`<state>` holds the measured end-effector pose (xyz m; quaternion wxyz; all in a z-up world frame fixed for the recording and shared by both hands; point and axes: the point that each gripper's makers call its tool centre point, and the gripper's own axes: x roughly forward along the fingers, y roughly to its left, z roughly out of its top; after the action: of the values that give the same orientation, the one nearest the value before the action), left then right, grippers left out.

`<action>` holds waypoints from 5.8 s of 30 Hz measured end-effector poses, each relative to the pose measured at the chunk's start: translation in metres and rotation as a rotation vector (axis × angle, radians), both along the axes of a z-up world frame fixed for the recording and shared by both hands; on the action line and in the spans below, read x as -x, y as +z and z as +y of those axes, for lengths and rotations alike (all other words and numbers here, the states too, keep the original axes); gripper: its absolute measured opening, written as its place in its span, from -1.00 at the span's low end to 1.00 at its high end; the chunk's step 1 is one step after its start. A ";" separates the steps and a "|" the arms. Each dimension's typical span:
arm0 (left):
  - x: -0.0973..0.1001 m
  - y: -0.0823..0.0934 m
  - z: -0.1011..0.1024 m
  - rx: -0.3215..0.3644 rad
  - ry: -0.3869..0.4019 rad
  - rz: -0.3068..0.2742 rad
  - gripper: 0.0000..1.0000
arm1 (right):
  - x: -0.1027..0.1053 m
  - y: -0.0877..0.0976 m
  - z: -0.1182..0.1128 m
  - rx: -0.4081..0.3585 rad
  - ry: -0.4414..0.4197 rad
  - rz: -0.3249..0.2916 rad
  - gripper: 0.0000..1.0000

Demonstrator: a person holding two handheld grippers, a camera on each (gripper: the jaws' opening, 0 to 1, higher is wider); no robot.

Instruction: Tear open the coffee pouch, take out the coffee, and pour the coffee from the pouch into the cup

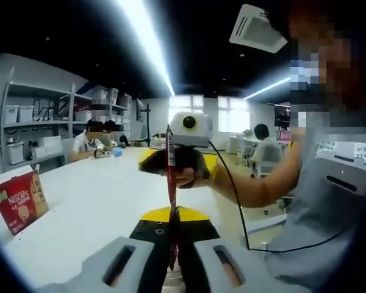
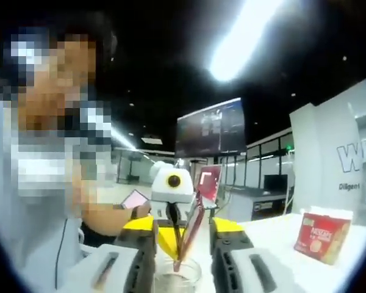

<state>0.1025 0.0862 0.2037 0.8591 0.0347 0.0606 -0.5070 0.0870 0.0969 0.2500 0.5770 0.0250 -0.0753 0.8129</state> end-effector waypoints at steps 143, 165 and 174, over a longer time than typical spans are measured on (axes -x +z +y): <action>-0.006 0.001 -0.002 0.018 0.022 -0.069 -0.91 | 0.003 0.002 -0.006 0.011 -0.022 0.031 -0.97; -0.005 0.004 0.009 0.047 0.038 -0.056 -0.93 | -0.002 0.013 -0.005 -0.097 -0.034 0.027 -0.93; -0.014 0.013 0.013 0.112 0.072 -0.065 0.15 | -0.002 0.012 -0.008 -0.054 -0.026 0.100 -0.97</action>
<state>0.1163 0.0996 0.2163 0.8790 0.0007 0.0054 -0.4768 0.0886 0.0890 0.2618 0.5897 0.0802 -0.0684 0.8007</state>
